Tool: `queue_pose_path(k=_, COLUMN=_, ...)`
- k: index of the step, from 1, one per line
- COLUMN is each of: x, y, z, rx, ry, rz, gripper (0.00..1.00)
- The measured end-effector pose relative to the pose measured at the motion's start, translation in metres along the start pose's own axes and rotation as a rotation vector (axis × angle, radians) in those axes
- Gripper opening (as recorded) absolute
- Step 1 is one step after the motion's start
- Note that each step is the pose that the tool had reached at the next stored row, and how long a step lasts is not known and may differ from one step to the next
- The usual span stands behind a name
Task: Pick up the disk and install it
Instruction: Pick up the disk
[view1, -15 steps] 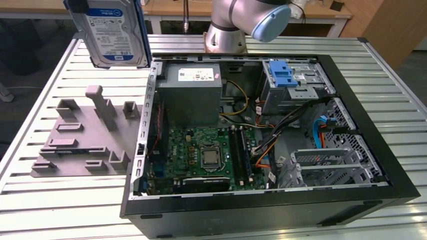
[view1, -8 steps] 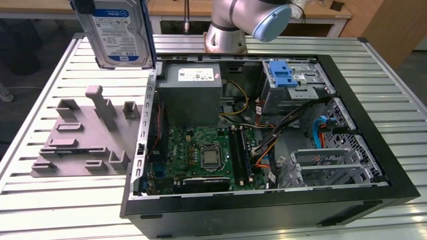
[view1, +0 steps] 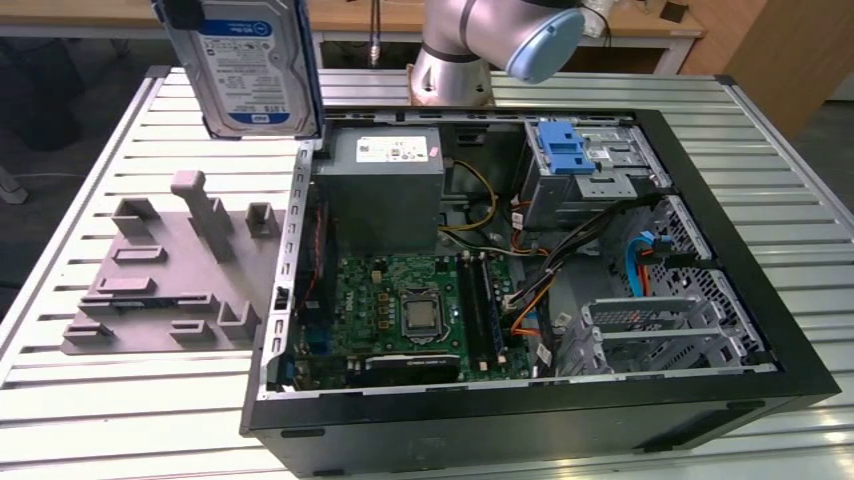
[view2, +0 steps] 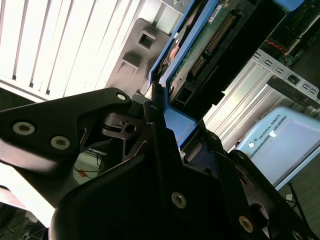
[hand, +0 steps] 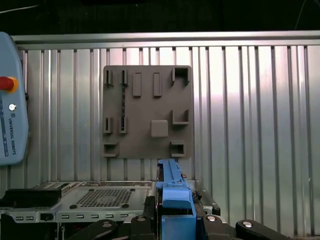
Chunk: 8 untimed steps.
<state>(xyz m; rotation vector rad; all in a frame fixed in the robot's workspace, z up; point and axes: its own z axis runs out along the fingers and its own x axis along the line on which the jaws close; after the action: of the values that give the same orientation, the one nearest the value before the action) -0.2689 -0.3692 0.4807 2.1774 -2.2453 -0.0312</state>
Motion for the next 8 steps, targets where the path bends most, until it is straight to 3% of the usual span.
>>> queue_pose_path(k=8, x=0.0021, y=-0.0116, z=-0.0002, rx=-0.0002, ry=-0.0001, rz=0.000, gripper=0.36)
